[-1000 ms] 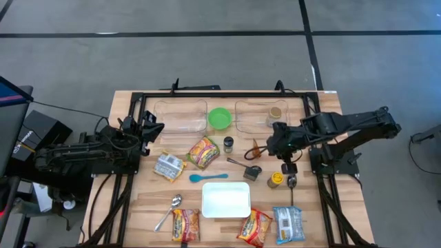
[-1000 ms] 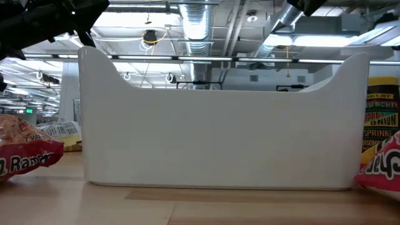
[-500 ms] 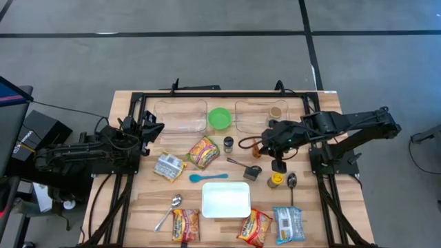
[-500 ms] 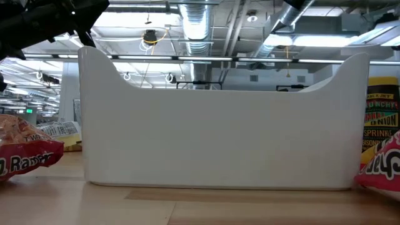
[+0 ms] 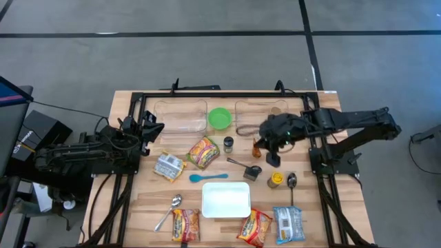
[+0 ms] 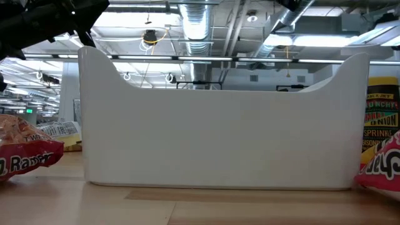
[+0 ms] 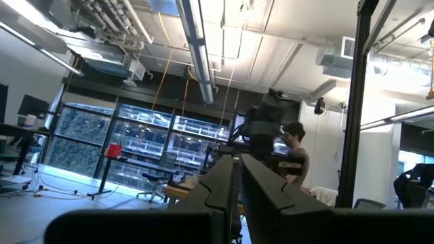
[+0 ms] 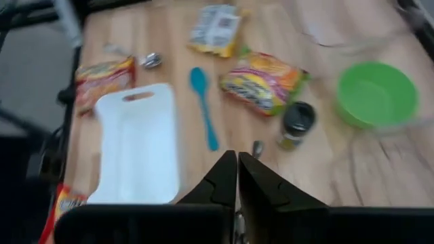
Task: Pick & Place Food Item
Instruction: Put the orange seasoning into the right transparent bin
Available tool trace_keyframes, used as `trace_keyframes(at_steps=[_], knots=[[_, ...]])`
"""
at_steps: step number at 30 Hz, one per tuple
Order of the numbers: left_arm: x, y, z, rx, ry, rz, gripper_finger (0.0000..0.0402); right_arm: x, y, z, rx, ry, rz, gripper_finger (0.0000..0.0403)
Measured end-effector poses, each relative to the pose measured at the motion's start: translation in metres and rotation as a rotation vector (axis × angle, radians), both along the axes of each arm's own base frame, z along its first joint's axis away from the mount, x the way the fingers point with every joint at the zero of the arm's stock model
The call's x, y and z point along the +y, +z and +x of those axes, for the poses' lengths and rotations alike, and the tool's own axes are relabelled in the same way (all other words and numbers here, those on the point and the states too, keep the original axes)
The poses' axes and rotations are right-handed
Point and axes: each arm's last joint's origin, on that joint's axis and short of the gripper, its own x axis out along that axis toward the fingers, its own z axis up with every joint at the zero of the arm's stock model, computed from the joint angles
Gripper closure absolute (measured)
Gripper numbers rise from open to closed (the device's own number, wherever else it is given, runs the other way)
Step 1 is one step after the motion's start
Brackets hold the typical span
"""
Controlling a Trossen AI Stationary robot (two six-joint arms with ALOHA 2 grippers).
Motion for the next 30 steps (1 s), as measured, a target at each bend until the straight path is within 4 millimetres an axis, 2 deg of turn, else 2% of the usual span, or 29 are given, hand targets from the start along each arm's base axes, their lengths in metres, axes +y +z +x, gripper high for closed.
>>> trace_keyframes(at_steps=[7,15,24,30], knots=[[0.000,0.000,0.000,0.000,0.000,0.000,0.0380,-0.039,-0.011,0.002,0.091,-0.249,0.080,0.0393],[0.000,-0.001,0.001,0.008,0.003,-0.004,0.0380,-0.071,-0.039,0.003,0.334,-0.467,0.140,0.0393],[0.001,-0.001,0.001,0.013,0.007,-0.007,0.0380,-0.083,-0.075,0.023,0.555,-0.508,0.153,0.0393],[0.001,-0.001,0.001,0.012,0.007,-0.007,0.0380,-0.082,-0.088,0.032,0.612,-0.495,0.145,0.0393]])
